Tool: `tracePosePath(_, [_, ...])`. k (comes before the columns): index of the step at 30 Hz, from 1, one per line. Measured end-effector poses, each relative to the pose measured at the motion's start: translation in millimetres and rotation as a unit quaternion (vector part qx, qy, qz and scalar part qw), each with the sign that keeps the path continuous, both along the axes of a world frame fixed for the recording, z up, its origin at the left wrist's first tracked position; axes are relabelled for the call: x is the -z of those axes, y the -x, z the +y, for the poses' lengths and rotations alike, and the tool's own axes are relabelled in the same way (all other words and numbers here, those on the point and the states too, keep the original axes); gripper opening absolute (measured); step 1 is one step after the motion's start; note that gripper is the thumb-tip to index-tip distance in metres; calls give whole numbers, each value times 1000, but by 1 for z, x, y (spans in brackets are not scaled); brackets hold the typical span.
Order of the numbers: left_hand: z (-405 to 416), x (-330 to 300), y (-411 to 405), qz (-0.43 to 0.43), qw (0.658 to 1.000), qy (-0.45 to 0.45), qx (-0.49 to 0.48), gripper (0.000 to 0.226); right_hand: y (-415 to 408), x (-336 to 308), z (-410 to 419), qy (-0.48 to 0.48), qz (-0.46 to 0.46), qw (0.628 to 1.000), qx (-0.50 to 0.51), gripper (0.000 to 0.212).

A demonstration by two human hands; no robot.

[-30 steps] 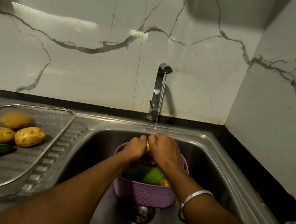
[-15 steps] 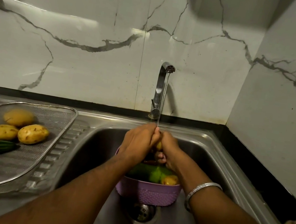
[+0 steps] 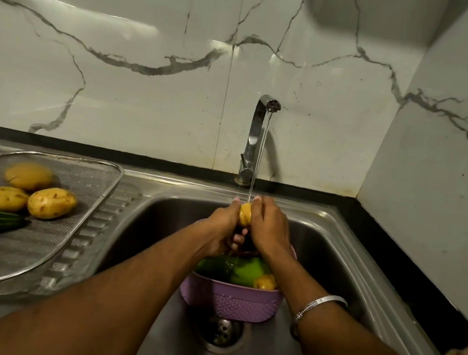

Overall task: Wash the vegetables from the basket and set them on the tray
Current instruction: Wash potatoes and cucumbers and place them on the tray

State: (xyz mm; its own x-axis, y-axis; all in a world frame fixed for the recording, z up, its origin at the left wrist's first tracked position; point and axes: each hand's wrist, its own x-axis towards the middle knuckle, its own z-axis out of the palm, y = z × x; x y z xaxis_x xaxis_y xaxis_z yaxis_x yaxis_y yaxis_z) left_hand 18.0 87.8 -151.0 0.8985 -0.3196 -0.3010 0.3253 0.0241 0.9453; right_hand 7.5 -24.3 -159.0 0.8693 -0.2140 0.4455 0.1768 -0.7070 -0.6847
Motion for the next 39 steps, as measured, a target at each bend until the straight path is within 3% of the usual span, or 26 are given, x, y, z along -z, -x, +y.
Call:
tracePosePath(2, [-2, 2, -3, -46, 998, 9, -33, 61, -4, 0, 4, -45, -5, 999, -22, 29])
tracePosePath(4, [0, 7, -6, -186, 971, -115, -98, 60, -7, -1, 7, -118, 27, 992, -42, 29])
tracePosePath(7, [13, 10, -3, -335, 857, -351, -174, 76, 2, -4, 7, -118, 89, 989, -27, 42])
tracePosePath(9, [15, 4, 3, -417, 805, -371, -202, 73, 13, -11, 7, -22, -7, 999, 41, 48])
tracePosePath(11, [10, -7, 12, -526, 765, -290, -234, 63, 24, -24, 8, 10, -177, 980, 85, 47])
tracePosePath(12, [8, -13, 19, -542, 763, -267, -231, 61, 26, -27, 7, 14, -204, 975, 93, 47])
tracePosePath(13, [10, -12, 20, -529, 775, -280, -203, 59, 28, -28, 4, 18, -172, 981, 93, 47])
tracePosePath(14, [13, -6, 17, -503, 779, -346, -148, 56, 29, -24, 2, 39, -74, 993, 89, 47])
tracePosePath(16, [19, 10, 19, -413, 744, -524, 9, 45, 33, -10, -3, 116, 183, 973, 80, 48])
tracePosePath(17, [20, 14, 21, -399, 730, -553, 43, 45, 34, -7, -4, 130, 217, 964, 78, 50])
tracePosePath(18, [21, 11, 23, -404, 750, -523, 17, 50, 35, -10, -3, 128, 183, 971, 83, 51])
tracePosePath(20, [13, -7, 29, -431, 820, -346, -150, 62, 36, -25, 3, 85, -24, 989, 120, 55])
tracePosePath(22, [10, -17, 32, -420, 840, -277, -204, 59, 39, -35, 7, 81, -135, 977, 144, 58])
tracePosePath(24, [15, -10, 36, -370, 843, -383, -73, 43, 40, -25, 7, 123, 22, 985, 116, 54])
tracePosePath(25, [18, 4, 36, -322, 828, -458, -14, 38, 42, -15, 6, 156, 148, 972, 94, 51])
tracePosePath(26, [19, 11, 34, -312, 819, -481, 7, 41, 44, -11, 5, 162, 204, 962, 80, 50])
tracePosePath(27, [18, 9, 38, -304, 845, -439, -33, 46, 45, -13, 4, 148, 183, 969, 77, 49])
tracePosePath(28, [17, -2, 44, -321, 867, -371, -86, 52, 44, -21, 4, 118, 95, 984, 90, 50])
tracePosePath(30, [9, -15, 42, -422, 843, -239, -234, 58, 45, -35, 12, 71, -156, 976, 134, 53])
tracePosePath(31, [10, -19, 39, -432, 840, -224, -240, 58, 45, -42, 13, 64, -180, 973, 133, 53])
tracePosePath(32, [13, -12, 37, -412, 857, -244, -192, 56, 45, -34, 13, 74, -128, 982, 118, 52])
tracePosePath(33, [18, -1, 27, -365, 861, -337, -109, 51, 40, -26, 12, 96, -7, 990, 104, 51])
tracePosePath(35, [26, 28, 19, -284, 810, -513, 25, 49, 38, -6, 7, 139, 240, 959, 59, 48])
tracePosePath(36, [26, 28, 19, -292, 805, -516, 25, 51, 38, -6, 5, 134, 242, 959, 58, 48])
tracePosePath(37, [23, 21, 21, -316, 836, -448, -28, 54, 37, -13, 3, 114, 187, 973, 68, 49])
tracePosePath(39, [14, -5, 29, -371, 881, -238, -171, 61, 40, -31, 7, 65, -66, 988, 122, 50])
